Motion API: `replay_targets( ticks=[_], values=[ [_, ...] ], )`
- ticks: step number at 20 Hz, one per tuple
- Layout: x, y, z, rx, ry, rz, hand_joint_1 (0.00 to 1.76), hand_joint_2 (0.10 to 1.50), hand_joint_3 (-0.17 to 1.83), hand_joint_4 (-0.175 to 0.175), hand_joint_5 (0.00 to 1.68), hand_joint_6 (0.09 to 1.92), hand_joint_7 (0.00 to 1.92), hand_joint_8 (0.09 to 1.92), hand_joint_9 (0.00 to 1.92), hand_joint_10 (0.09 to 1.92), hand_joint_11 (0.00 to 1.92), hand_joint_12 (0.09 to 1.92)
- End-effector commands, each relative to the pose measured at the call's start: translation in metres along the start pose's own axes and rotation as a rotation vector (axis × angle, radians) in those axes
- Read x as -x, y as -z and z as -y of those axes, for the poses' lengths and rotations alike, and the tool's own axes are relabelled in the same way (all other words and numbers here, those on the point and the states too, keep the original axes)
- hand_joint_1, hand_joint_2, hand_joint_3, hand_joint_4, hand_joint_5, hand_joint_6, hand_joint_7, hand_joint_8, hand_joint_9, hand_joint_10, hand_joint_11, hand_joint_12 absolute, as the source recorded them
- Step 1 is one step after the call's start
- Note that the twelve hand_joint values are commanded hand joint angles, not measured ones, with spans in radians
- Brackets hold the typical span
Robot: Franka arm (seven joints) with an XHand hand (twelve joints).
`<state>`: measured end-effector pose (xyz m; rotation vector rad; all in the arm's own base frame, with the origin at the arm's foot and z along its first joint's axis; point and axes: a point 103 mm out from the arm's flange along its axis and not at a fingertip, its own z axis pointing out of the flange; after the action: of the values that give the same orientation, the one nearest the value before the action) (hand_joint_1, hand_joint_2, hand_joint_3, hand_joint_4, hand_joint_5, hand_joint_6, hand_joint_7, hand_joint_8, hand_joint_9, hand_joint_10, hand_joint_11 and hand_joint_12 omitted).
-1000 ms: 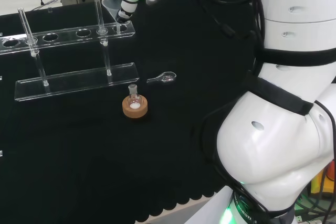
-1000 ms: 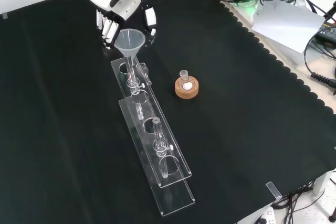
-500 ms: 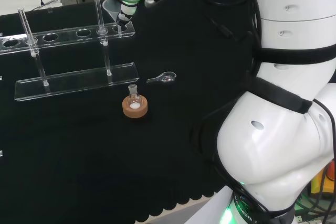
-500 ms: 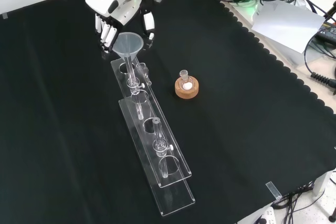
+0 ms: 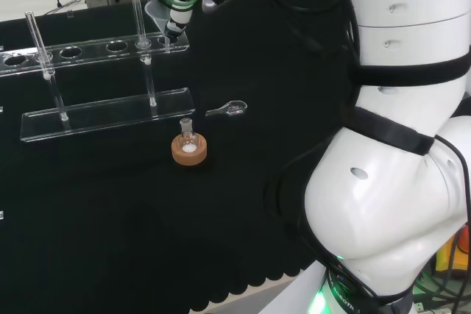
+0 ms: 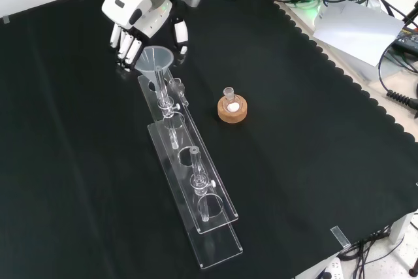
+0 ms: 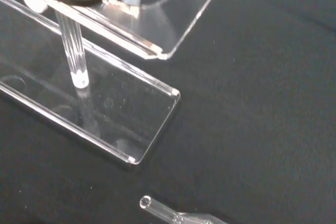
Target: Put the funnel back on the funnel stand.
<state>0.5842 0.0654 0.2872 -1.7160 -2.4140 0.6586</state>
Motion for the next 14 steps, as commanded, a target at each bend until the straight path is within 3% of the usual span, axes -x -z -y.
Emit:
replay_targets(
  ticks=[1, 3, 6, 11, 14],
  values=[
    [0.004, -0.006, 0.004, -0.059, -0.022, -0.02, 0.71, 0.62, 0.53, -0.038, 0.17, 0.09, 0.03, 0.39, 0.44, 0.09, 0.16, 1.38],
    [0.005, -0.006, 0.007, -0.073, -0.024, -0.021, 0.69, 0.62, 0.5, -0.036, 0.12, 0.09, 0.01, 0.21, 0.36, 0.09, 0.08, 1.41],
    [0.004, -0.004, 0.015, -0.062, -0.025, -0.02, 0.68, 0.62, 0.47, -0.034, 0.09, 0.09, 0.0, 0.11, 0.32, 0.09, 0.04, 1.43],
    [0.008, 0.007, 0.043, 0.022, -0.027, -0.036, 0.67, 0.63, 0.45, -0.035, 0.09, 0.09, 0.0, 0.1, 0.32, 0.09, 0.03, 1.44],
    [0.008, 0.015, 0.063, 0.057, -0.033, -0.05, 0.67, 0.64, 0.43, -0.036, 0.12, 0.09, 0.03, 0.2, 0.36, 0.09, 0.07, 1.43]
  ],
)
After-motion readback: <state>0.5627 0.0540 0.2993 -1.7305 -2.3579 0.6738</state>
